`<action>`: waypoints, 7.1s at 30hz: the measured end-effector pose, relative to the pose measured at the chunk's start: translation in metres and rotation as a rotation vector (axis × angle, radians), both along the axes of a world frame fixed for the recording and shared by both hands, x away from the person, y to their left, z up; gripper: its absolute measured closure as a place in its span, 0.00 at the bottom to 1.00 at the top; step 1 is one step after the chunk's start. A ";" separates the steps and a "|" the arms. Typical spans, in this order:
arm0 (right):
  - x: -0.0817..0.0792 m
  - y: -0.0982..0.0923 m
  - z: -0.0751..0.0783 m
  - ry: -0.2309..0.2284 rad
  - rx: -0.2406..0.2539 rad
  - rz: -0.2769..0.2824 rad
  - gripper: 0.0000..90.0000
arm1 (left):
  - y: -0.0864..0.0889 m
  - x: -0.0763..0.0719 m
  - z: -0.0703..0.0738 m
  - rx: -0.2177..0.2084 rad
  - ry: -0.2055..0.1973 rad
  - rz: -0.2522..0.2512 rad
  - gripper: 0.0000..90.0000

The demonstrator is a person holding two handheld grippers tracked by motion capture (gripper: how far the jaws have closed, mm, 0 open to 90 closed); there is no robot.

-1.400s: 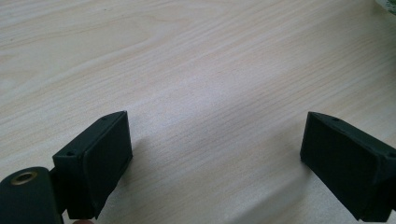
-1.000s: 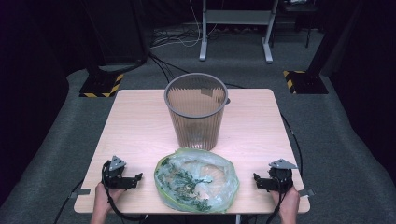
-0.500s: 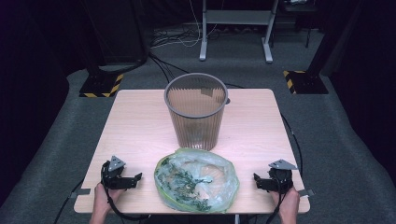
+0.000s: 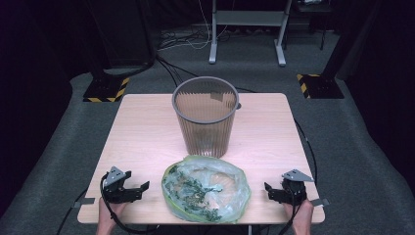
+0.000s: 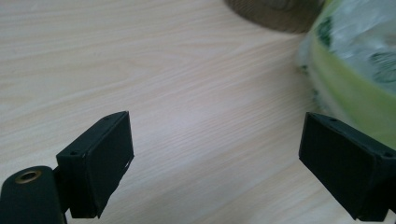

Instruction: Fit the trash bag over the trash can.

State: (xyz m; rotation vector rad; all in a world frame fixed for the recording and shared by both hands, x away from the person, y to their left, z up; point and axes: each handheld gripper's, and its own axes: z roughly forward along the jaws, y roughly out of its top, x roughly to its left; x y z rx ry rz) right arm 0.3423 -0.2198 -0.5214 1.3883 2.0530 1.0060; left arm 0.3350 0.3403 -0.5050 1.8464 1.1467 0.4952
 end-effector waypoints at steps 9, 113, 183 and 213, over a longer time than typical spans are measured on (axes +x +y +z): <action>-0.018 0.024 0.027 -0.056 0.061 0.087 0.17 | -0.018 -0.007 0.026 -0.031 -0.028 -0.085 0.11; -0.013 0.095 0.003 -0.063 0.378 0.287 0.97 | -0.078 0.009 -0.013 -0.110 0.063 -0.222 0.97; -0.009 0.104 0.112 -0.440 0.354 0.296 0.95 | -0.085 0.028 0.094 -0.195 -0.100 -0.275 0.96; -0.003 0.115 0.153 -0.509 0.312 0.312 0.95 | -0.085 0.033 0.135 -0.181 -0.205 -0.277 0.96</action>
